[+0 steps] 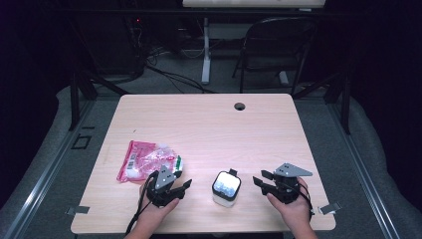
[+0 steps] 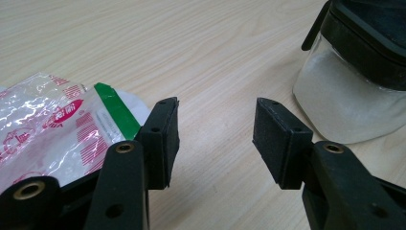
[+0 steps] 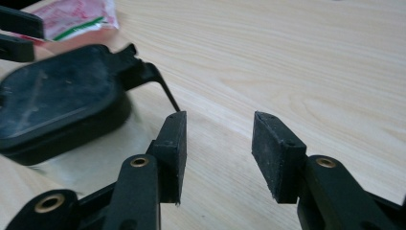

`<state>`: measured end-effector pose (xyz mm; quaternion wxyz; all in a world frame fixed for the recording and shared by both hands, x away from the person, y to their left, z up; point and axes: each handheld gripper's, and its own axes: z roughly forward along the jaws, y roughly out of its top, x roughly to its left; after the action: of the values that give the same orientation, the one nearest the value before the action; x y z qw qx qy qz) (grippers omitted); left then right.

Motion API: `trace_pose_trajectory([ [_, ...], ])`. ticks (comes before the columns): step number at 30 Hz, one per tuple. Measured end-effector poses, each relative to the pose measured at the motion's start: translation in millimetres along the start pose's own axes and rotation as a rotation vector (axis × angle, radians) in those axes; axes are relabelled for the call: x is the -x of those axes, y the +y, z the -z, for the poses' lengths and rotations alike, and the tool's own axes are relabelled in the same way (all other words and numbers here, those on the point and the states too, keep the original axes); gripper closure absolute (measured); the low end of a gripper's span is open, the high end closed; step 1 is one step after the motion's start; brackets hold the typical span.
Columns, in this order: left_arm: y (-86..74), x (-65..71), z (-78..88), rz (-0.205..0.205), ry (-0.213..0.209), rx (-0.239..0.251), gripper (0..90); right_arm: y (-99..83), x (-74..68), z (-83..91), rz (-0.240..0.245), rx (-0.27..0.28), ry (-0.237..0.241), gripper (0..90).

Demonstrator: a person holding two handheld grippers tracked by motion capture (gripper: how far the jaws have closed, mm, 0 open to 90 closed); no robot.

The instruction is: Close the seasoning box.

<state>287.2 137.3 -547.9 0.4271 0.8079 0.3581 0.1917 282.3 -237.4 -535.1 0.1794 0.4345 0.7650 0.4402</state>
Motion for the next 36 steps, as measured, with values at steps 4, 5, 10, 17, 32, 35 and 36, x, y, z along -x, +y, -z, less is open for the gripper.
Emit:
trace_pose_trajectory([
  [4,-0.3,-0.8,0.0,0.003,0.001,0.002,50.7,-5.6,7.3,-5.5,-0.031,-0.029,-0.015,55.8],
  [5,-0.3,-1.1,0.0,0.002,0.002,0.002,50.6,-6.8,8.9,-6.4,-0.042,-0.032,-0.017,55.5],
  [10,-0.6,-1.9,-0.1,-0.001,0.006,0.0,50.4,-13.1,17.5,-10.6,-0.072,-0.067,-0.029,55.2],
  [17,-1.0,-2.6,-0.6,0.002,0.01,0.0,50.2,-20.7,27.1,-15.6,-0.106,-0.093,-0.051,54.8],
  [32,-2.4,-2.9,-3.2,0.0,0.01,-0.01,49.4,-26.3,32.6,-21.7,-0.129,-0.118,-0.058,53.9],
  [35,-2.6,-2.9,-3.8,0.0,0.01,-0.012,49.1,-26.4,31.4,-22.8,-0.12,-0.128,-0.058,53.9],
  [36,-2.7,-2.9,-4.0,0.001,0.01,-0.012,49.1,-26.5,30.4,-23.5,-0.12,-0.13,-0.058,53.9],
])
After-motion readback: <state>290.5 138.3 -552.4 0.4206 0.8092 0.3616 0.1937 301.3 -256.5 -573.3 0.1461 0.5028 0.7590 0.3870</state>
